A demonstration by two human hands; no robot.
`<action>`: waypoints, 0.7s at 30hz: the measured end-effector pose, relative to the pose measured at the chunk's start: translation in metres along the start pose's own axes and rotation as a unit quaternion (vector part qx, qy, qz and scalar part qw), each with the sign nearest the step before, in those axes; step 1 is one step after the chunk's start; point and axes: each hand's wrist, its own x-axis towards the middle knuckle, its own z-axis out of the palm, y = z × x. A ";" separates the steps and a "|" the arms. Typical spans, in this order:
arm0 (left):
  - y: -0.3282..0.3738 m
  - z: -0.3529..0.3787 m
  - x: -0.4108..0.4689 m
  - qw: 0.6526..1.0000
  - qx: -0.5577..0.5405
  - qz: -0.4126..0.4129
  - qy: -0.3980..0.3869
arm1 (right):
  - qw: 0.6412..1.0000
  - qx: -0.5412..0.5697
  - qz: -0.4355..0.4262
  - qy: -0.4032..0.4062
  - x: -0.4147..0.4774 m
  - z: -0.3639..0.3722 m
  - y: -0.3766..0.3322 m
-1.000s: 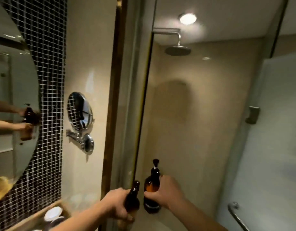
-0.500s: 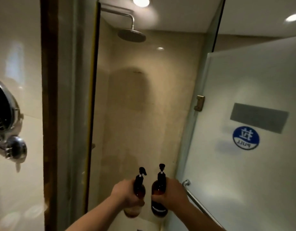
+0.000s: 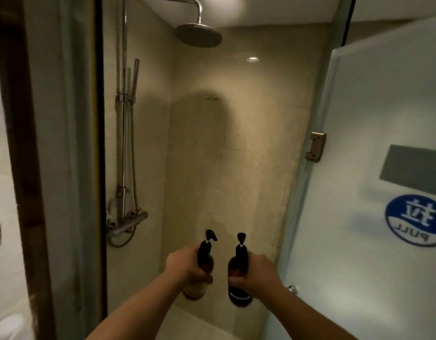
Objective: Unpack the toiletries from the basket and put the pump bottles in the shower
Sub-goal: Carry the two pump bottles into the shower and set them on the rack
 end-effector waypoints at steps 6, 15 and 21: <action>0.007 0.010 0.045 0.999 0.038 -0.029 0.001 | 0.997 0.070 0.006 -0.026 0.048 0.030 0.008; -0.029 0.023 0.134 0.997 0.046 -0.058 -0.023 | 0.994 0.070 0.034 -0.082 0.141 0.065 0.013; -0.050 0.021 0.187 0.997 0.014 -0.070 -0.006 | 0.995 0.053 0.039 -0.070 0.206 0.077 0.006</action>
